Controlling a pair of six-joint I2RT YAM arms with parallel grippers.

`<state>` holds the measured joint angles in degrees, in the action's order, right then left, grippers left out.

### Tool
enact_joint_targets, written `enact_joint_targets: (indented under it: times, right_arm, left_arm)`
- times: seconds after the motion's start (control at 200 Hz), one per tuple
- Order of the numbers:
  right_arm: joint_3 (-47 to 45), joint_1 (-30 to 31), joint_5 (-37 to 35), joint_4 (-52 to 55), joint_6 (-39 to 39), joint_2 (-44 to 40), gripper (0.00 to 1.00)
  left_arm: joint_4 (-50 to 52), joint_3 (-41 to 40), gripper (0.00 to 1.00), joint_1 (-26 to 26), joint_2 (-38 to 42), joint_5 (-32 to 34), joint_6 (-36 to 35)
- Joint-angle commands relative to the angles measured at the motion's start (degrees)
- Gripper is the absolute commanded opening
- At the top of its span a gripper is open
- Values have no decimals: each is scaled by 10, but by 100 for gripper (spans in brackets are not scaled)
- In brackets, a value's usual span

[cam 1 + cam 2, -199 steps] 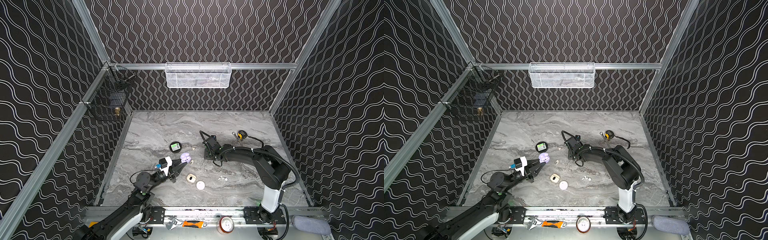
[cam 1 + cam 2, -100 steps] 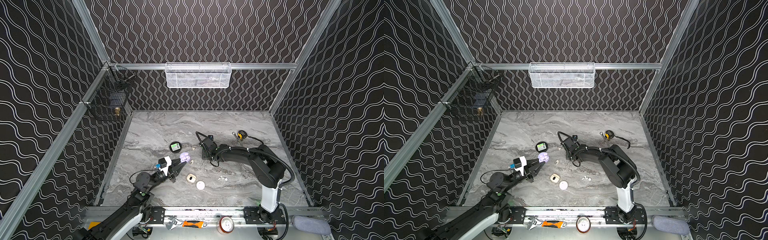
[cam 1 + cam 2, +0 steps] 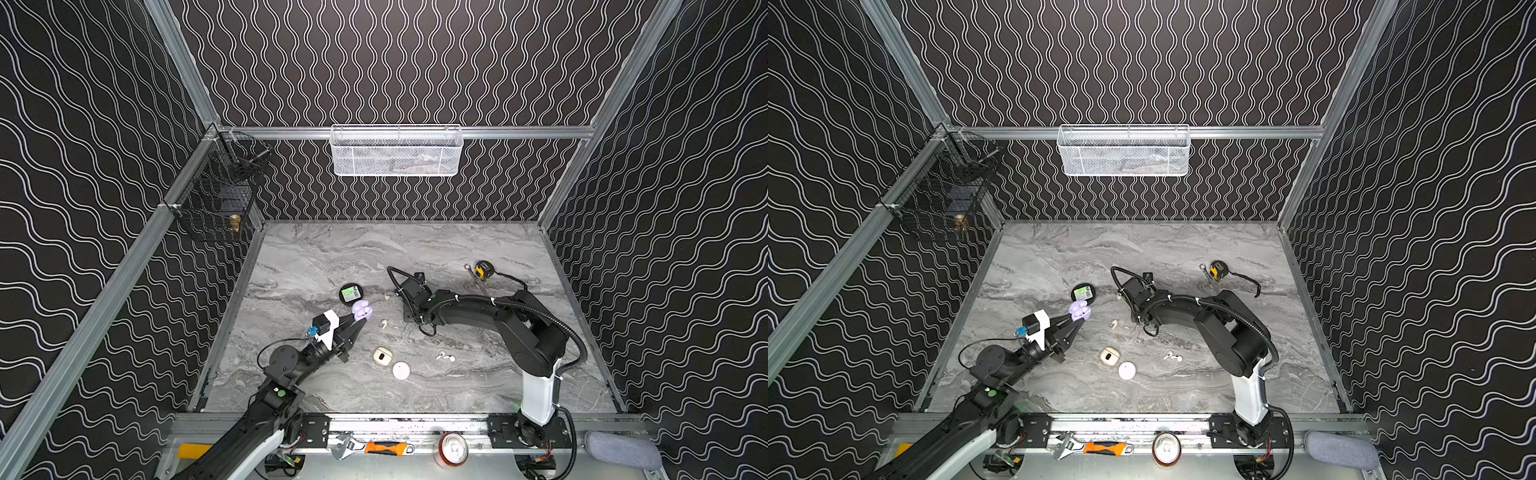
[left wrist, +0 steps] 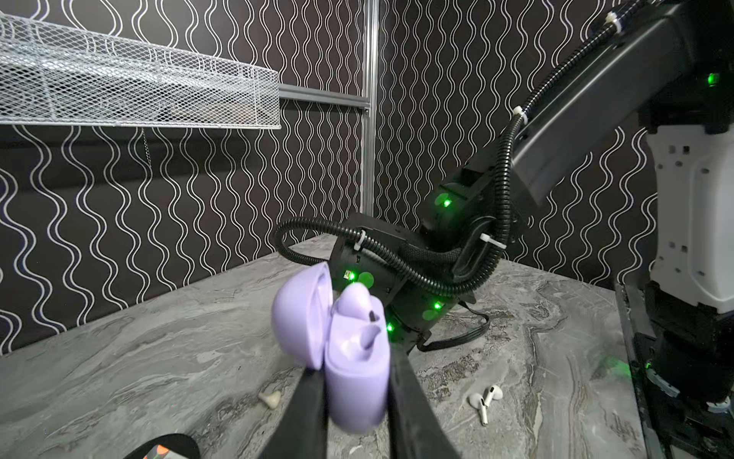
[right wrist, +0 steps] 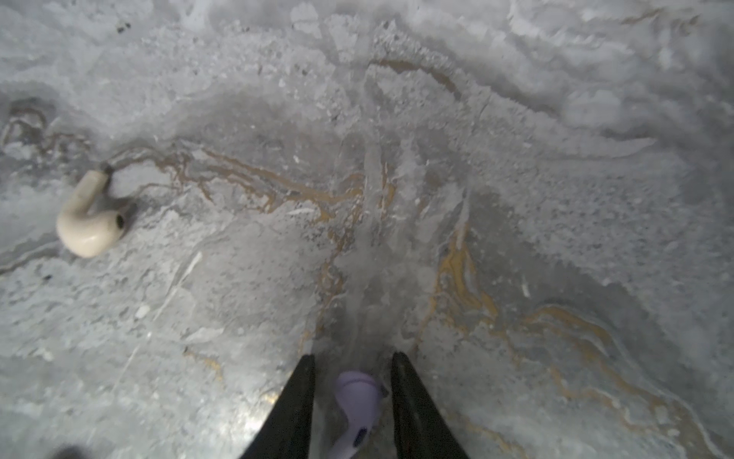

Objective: Insert wireless bluetooth earbuds into charging case
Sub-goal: Pick up the wireless bluetooth earbud from the center of the table.

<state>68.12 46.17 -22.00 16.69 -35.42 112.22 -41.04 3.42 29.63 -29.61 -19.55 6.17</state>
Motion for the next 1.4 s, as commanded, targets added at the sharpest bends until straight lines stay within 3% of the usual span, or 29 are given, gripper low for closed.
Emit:
enact_joint_targets:
  times: [0.0, 0.285, 0.44, 0.556, 0.861, 0.931, 1.011, 1.396]
  right_arm:
    - [5, 2, 5, 26, -9, 11, 32]
    - [10, 9, 3, 27, -11, 15, 25]
    - [6, 13, -18, 30, -16, 10, 37]
    - [3, 15, -20, 30, -17, 9, 37]
    - [2, 19, -16, 23, -17, 14, 23]
    - [2, 20, -17, 25, -18, 13, 24]
    - [-2, 23, -21, 26, -19, 8, 34]
    - [-26, 27, -10, 7, -16, -13, 33]
  left_arm:
    - [-4, 7, 0, 0, -6, 4, -4]
    - [6, 9, 0, 1, -1, 7, -7]
    - [9, 9, 0, 1, -1, 9, -8]
    - [4, 9, 0, 1, -7, 7, -7]
    - [8, 9, 0, 1, -3, 10, -8]
    - [7, 10, 0, 0, -4, 10, -9]
    - [7, 11, 0, 0, -5, 9, -9]
    - [9, 13, 0, 1, -11, 9, -10]
